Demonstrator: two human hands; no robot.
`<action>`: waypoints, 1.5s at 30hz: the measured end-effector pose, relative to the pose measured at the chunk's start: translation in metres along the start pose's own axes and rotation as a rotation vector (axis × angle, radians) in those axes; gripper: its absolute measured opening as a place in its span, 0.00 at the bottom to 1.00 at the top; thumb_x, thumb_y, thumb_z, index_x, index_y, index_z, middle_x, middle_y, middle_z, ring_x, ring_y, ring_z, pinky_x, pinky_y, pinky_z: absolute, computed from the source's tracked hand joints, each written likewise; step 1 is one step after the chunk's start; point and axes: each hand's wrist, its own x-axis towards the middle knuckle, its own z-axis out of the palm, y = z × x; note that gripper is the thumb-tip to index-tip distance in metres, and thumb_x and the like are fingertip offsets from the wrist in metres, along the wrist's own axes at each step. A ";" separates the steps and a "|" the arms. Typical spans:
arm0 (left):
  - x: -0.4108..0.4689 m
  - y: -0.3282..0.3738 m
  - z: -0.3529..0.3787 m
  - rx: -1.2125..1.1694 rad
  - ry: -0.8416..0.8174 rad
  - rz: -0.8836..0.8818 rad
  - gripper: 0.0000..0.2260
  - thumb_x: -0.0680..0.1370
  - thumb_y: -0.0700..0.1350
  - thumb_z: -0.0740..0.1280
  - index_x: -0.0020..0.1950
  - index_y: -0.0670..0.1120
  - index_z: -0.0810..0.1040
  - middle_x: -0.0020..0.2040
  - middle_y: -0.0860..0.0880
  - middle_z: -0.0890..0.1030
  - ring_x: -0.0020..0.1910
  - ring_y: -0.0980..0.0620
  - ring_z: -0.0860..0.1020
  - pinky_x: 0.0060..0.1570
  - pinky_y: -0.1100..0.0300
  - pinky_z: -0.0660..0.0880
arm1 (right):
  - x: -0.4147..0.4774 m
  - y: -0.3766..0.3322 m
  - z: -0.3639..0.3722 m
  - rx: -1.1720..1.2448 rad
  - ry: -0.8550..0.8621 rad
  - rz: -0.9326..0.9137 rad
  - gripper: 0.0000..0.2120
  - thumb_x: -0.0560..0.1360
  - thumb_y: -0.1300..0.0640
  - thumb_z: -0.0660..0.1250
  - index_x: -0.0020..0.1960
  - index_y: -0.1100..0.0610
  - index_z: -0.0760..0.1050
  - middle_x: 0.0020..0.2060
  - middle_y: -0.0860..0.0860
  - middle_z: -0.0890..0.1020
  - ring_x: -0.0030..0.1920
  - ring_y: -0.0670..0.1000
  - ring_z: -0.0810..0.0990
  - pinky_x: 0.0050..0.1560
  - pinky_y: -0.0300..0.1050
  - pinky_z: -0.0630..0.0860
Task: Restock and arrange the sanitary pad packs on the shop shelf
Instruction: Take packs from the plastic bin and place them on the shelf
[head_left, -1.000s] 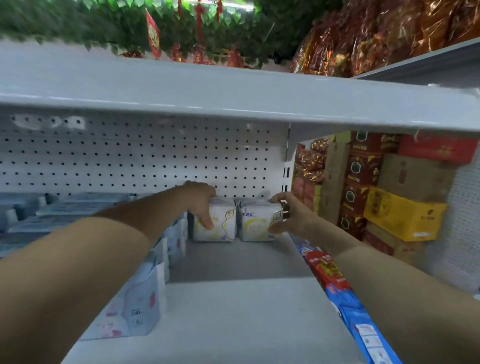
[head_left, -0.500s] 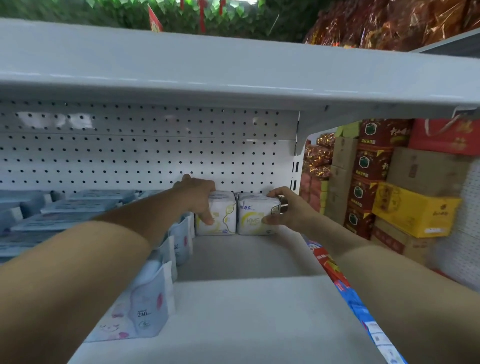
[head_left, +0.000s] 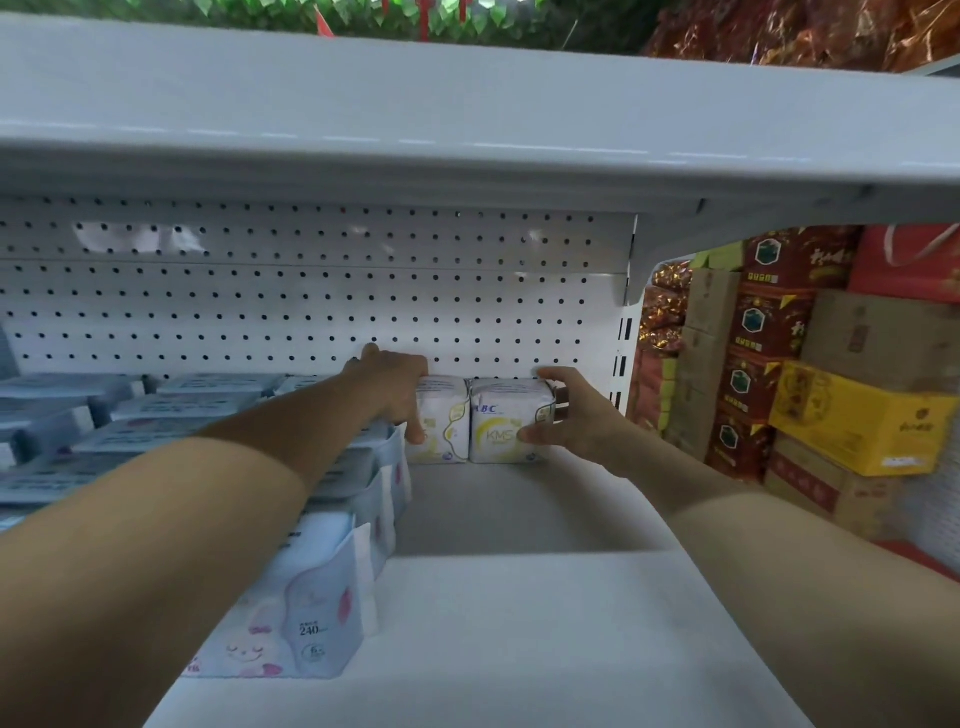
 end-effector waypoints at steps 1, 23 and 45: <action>0.000 -0.003 0.000 0.005 0.004 -0.001 0.36 0.65 0.57 0.80 0.68 0.51 0.70 0.63 0.45 0.75 0.65 0.43 0.64 0.55 0.51 0.68 | 0.001 -0.002 0.003 0.001 -0.002 0.002 0.42 0.66 0.61 0.82 0.73 0.48 0.65 0.56 0.48 0.76 0.60 0.55 0.78 0.62 0.55 0.79; -0.001 -0.035 0.005 0.072 0.077 -0.019 0.38 0.64 0.57 0.81 0.70 0.52 0.70 0.65 0.43 0.70 0.67 0.42 0.65 0.64 0.47 0.69 | 0.002 -0.025 0.034 -0.111 0.032 0.023 0.42 0.68 0.59 0.81 0.74 0.51 0.62 0.65 0.52 0.74 0.62 0.54 0.76 0.64 0.52 0.77; -0.078 -0.070 -0.035 -0.100 0.017 -0.012 0.36 0.78 0.66 0.62 0.75 0.40 0.67 0.72 0.42 0.72 0.70 0.42 0.70 0.71 0.52 0.63 | -0.067 -0.093 0.068 -0.436 0.261 0.053 0.27 0.84 0.48 0.55 0.79 0.60 0.60 0.75 0.58 0.67 0.75 0.60 0.64 0.74 0.55 0.64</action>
